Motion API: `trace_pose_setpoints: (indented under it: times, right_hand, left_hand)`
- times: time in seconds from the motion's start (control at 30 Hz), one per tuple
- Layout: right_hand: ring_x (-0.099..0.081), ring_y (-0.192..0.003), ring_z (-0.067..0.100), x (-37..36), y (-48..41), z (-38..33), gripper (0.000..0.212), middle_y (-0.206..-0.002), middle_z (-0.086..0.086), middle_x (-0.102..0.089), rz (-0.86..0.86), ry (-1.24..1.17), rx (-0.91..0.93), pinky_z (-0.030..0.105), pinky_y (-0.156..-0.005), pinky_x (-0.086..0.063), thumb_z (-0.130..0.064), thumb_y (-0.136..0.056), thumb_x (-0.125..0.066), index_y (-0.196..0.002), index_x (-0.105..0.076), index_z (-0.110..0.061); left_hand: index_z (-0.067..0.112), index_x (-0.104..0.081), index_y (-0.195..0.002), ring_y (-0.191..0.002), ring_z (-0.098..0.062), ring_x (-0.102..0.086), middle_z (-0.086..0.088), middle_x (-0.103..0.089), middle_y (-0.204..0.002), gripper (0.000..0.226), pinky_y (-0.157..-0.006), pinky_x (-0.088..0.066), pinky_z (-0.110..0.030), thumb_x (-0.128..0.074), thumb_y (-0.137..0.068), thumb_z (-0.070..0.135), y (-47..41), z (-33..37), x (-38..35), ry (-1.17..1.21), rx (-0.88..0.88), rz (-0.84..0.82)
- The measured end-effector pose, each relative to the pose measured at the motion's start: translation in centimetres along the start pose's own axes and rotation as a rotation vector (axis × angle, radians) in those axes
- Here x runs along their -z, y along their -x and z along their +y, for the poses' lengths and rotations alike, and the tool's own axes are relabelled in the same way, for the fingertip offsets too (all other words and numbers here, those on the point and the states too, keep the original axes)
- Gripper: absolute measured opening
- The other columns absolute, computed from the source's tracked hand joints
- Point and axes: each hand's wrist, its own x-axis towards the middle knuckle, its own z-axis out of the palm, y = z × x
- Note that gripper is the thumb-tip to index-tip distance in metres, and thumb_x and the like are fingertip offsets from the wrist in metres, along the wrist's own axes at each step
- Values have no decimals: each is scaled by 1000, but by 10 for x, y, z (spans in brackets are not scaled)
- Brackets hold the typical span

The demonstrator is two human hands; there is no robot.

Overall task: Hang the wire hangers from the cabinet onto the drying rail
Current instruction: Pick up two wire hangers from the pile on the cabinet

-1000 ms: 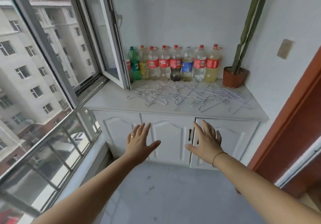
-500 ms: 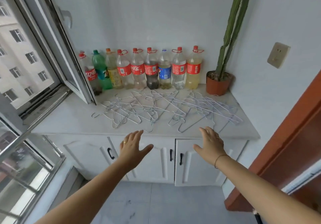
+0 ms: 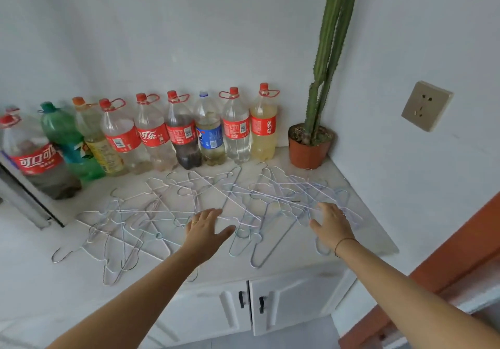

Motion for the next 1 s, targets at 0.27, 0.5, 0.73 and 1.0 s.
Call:
trace_pose_setpoints:
  times: [0.27, 0.5, 0.73, 1.0]
  right_hand:
    - [-40, -126, 31, -15, -102, 30, 48, -138, 12, -43, -67, 2, -58, 38, -101, -37, -26, -90, -53, -133, -41, -8]
    - [-44, -122, 32, -28, -191, 56, 45, -135, 13, -44, -199, 126, -52, 36, -97, -40, -26, -89, -52, -130, -44, -9]
    - [-50, -118, 31, -41, -241, 67, 44, -132, 12, -50, -309, 141, -53, 36, -91, -43, -29, -89, -49, -129, -46, -10]
    - [-55, -79, 25, -51, -259, 77, 23, -90, 8, -63, -305, -32, -102, 27, -66, -37, -25, -85, -57, -103, -61, -12]
  left_hand:
    - [24, -40, -139, -138, -21, -27, 2, -38, -147, 60, -111, -22, -39, -47, -88, 56, -81, 9, -43, 22, 60, -109]
    - [25, -42, -137, -137, -21, -30, 2, -40, -146, 59, -110, -22, -38, -50, -87, 55, -138, 25, -74, 62, 221, -72]
    - [25, -42, -138, -137, -22, -30, 1, -40, -146, 59, -110, -23, -39, -49, -87, 56, -158, 33, -96, 90, 324, -79]
    - [23, -41, -138, -137, -24, -31, -2, -38, -148, 61, -111, -24, -43, -47, -88, 57, -158, 17, -91, 67, 367, -98]
